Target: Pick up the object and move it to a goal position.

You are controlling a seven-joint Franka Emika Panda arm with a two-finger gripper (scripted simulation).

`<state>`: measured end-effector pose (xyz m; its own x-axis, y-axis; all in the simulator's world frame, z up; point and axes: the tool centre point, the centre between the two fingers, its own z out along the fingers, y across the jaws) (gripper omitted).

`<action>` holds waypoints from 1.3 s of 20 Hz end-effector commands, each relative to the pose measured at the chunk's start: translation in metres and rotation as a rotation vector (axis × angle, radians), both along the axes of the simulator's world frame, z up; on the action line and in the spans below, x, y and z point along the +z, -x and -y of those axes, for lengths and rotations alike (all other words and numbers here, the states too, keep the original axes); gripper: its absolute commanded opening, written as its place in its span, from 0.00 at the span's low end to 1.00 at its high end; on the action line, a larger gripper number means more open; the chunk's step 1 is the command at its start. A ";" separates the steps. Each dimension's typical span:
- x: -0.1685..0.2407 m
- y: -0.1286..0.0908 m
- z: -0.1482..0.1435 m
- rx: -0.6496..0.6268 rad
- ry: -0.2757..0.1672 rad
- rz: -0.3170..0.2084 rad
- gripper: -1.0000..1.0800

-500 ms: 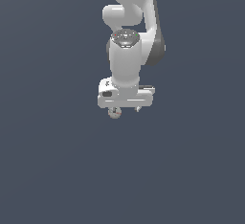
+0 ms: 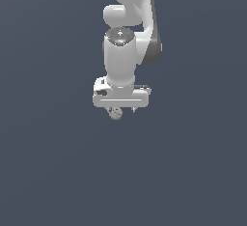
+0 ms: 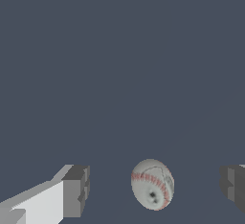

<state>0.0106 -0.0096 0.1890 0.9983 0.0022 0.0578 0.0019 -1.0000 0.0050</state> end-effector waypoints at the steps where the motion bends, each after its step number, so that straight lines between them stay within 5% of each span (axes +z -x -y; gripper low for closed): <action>1: 0.002 0.000 0.005 -0.008 0.004 0.001 0.96; 11: -0.014 0.012 0.009 -0.007 0.002 -0.008 0.96; 26: -0.084 0.078 0.030 -0.014 -0.005 -0.053 0.96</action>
